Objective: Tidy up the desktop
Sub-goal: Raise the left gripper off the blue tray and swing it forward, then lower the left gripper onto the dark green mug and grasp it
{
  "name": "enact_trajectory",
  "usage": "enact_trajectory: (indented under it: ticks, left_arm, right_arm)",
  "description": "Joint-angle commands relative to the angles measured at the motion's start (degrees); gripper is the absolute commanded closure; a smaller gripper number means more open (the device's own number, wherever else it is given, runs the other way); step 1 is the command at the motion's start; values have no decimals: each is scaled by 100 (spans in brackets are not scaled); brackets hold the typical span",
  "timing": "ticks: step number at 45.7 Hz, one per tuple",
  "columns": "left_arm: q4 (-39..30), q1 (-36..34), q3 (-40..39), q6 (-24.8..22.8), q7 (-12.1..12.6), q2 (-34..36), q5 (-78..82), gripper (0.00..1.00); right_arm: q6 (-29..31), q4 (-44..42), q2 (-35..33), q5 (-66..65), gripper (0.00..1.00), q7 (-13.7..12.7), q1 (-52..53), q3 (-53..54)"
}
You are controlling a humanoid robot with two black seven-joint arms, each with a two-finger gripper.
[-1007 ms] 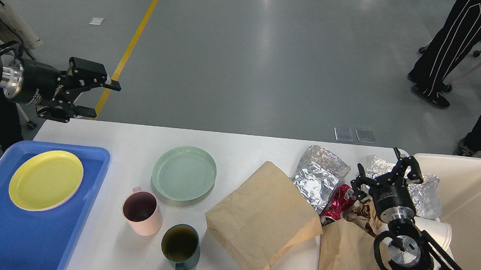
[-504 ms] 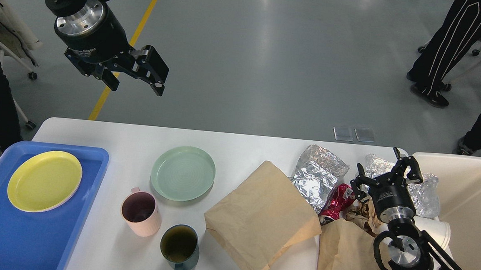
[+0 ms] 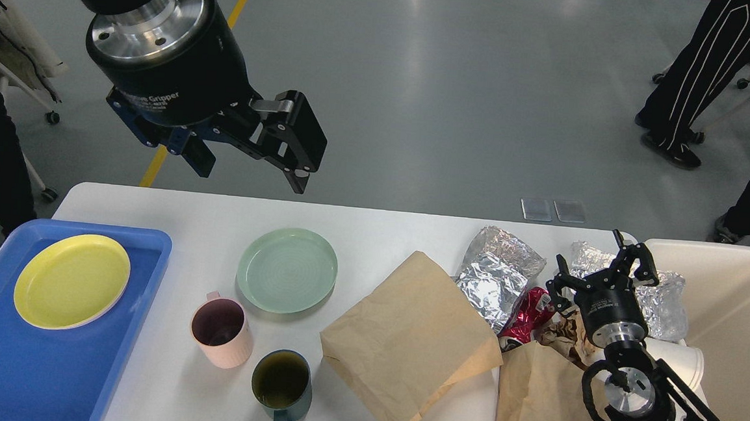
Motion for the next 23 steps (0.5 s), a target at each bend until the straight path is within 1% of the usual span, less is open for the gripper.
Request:
enact_trajectory:
  ticks: [1,7,12,15,18,20,23]
  left_arm:
    - [-551,-411,378,1,6,-58,-668,3]
    - [-622,-411,897,1,-3,-41,-924,3]
    - [-622,-324,907,1,-38,4,-897,3]
    - [-613,-183,968,1,58,4,-871,3]
    - [-622,-95,977,1,58,4,-862,3]
    - [-613,-25,977,1,-20,4,-871,3]
    - [-613,46,959,1,-29,12,-906,3]
  right_arm:
    - [0,0,1,-1,0,-2,0,0]
    - [0,0,-8,-1,0,-2,0,0]
    - [0,0,-8,-1,0,-2,0,0]
    - [0,0,-8,-9,0,7,0,0]
    - [0,0,-8,-9,0,-2,0,0]
    - [0,0,-8,-1,0,7,0,0]
    - [0,0,-8,-1,0,-2,0,0]
